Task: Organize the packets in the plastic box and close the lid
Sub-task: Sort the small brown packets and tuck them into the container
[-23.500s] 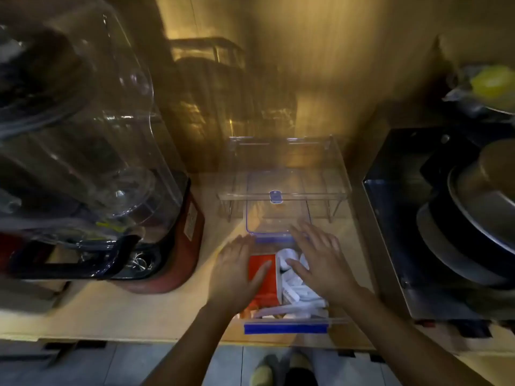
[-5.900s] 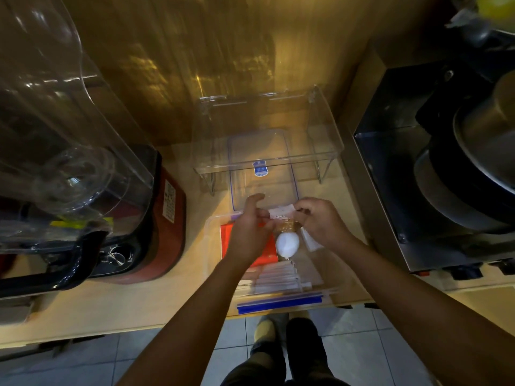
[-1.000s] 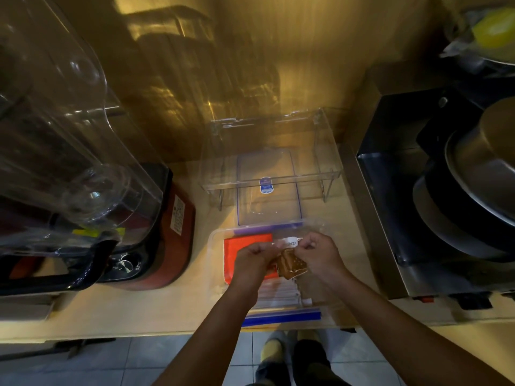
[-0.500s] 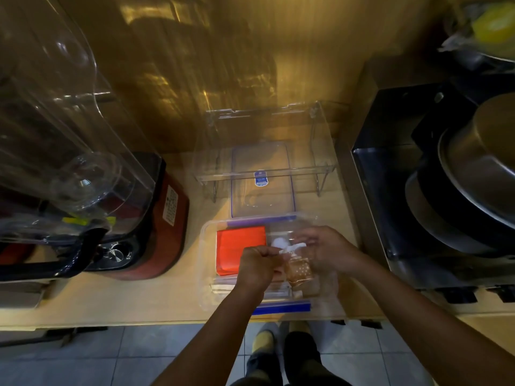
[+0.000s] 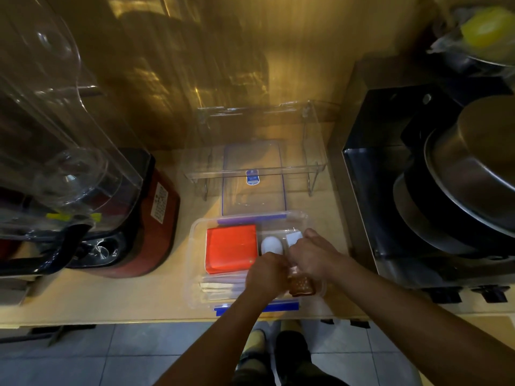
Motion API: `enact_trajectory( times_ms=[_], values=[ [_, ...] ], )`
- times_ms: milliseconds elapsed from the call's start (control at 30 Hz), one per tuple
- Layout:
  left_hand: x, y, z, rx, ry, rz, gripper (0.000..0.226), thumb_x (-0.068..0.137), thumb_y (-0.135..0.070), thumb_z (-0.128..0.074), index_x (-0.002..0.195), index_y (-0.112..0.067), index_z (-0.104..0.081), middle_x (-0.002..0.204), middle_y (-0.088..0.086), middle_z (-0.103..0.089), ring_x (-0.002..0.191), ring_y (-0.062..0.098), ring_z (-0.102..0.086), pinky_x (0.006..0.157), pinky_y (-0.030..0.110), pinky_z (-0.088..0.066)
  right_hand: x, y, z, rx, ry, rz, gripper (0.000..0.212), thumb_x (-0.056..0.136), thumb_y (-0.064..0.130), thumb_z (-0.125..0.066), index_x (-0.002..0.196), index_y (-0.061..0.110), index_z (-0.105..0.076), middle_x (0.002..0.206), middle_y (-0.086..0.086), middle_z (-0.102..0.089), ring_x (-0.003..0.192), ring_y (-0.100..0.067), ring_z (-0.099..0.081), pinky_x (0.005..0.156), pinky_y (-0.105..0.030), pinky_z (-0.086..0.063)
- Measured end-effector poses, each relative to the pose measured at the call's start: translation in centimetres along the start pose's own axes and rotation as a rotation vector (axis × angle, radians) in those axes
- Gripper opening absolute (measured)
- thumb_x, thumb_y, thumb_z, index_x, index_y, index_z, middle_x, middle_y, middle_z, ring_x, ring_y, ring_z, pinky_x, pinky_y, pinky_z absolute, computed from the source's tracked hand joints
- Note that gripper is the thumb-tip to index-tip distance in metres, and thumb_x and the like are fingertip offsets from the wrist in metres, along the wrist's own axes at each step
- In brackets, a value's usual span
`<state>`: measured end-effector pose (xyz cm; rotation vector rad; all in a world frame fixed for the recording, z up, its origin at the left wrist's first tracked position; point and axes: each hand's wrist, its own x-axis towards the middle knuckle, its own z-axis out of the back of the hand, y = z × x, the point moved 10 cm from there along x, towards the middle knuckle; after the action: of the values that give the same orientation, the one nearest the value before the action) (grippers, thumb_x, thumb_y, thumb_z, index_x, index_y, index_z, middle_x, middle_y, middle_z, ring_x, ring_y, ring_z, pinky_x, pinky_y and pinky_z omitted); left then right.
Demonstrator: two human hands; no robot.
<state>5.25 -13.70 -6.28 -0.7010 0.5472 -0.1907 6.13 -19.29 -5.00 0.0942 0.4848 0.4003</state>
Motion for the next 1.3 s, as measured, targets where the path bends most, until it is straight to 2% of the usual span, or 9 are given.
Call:
enact_trajectory(
  times_ms=[133,300,433,567,733,867,1100,1300],
  values=[
    [0.1,0.1,-0.2,0.162,-0.024,-0.011,0.02,0.086,-0.012,-0.052,0.092,-0.008,-0.07,0.093,0.015,-0.072,0.087,0.029,-0.066,0.08,0.04,-0.054,0.4,-0.2,-0.9,-0.077,-0.034,0.008,0.027,0.092,0.019,-0.038,0.09,0.02,-0.065,0.096,-0.002,-0.07,0.094,-0.022,-0.057,0.098,-0.037,-0.025],
    [0.6,0.6,-0.2,0.159,-0.046,0.023,0.02,0.084,-0.01,-0.052,0.092,-0.011,-0.07,0.091,0.014,-0.071,0.085,0.03,-0.065,0.076,0.039,-0.055,0.8,-0.5,-1.4,-0.189,-0.055,-0.02,0.025,0.092,0.019,-0.039,0.092,0.019,-0.064,0.092,-0.004,-0.07,0.092,-0.025,-0.057,0.095,-0.036,-0.027],
    [1.2,1.3,-0.4,0.181,-0.047,0.033,0.017,0.086,-0.013,-0.054,0.094,-0.012,-0.069,0.093,0.012,-0.071,0.085,0.028,-0.066,0.077,0.039,-0.056,1.2,-0.6,-1.9,-0.271,-0.018,-0.053,0.021,0.091,0.02,-0.041,0.093,0.018,-0.062,0.096,-0.005,-0.069,0.098,-0.025,-0.058,0.103,-0.039,-0.025],
    [1.7,2.2,-1.2,0.212,0.022,0.055,0.017,0.086,-0.018,-0.057,0.098,-0.012,-0.068,0.095,0.01,-0.071,0.087,0.024,-0.066,0.08,0.038,-0.056,1.0,-0.7,-2.4,-0.31,0.042,-0.079,0.02,0.093,0.022,-0.041,0.094,0.017,-0.061,0.098,-0.006,-0.068,0.101,-0.025,-0.056,0.105,-0.04,-0.026],
    [1.9,3.2,-1.9,0.194,0.105,0.089,0.019,0.087,-0.022,-0.057,0.099,-0.012,-0.067,0.094,0.011,-0.072,0.086,0.025,-0.067,0.08,0.038,-0.056,0.9,-0.6,-2.7,-0.331,0.099,-0.05,0.028,0.094,0.038,-0.038,0.091,0.022,-0.061,0.096,-0.003,-0.068,0.099,-0.024,-0.055,0.104,-0.042,-0.024],
    [2.0,3.2,-2.7,0.255,0.199,0.056,0.021,0.085,-0.025,-0.059,0.1,-0.011,-0.066,0.097,0.012,-0.07,0.089,0.027,-0.066,0.079,0.036,-0.055,1.3,-0.7,-3.4,-0.433,0.161,-0.061,0.015,0.09,0.027,-0.049,0.093,0.02,-0.061,0.099,-0.002,-0.068,0.105,-0.023,-0.055,0.107,-0.045,-0.024],
    [2.0,3.2,-4.4,0.311,0.35,0.008,0.028,0.084,-0.028,-0.062,0.102,-0.007,-0.065,0.106,0.015,-0.069,0.095,0.029,-0.064,0.082,0.035,-0.051,1.0,-0.6,-3.3,-0.38,0.148,-0.093,0.021,0.094,0.022,-0.046,0.103,0.016,-0.065,0.107,-0.004,-0.068,0.117,-0.027,-0.048,0.11,-0.045,-0.02],
    [2.0,3.0,-4.4,0.371,0.354,-0.035,0.04,0.081,-0.04,-0.064,0.108,-0.01,-0.063,0.107,0.012,-0.068,0.096,0.027,-0.064,0.085,0.037,-0.052,0.5,0.1,-3.4,-0.428,0.153,-0.011,0.025,0.093,0.018,-0.047,0.112,0.01,-0.062,0.113,-0.009,-0.066,0.121,-0.032,-0.047,0.114,-0.053,-0.013]
  ],
)
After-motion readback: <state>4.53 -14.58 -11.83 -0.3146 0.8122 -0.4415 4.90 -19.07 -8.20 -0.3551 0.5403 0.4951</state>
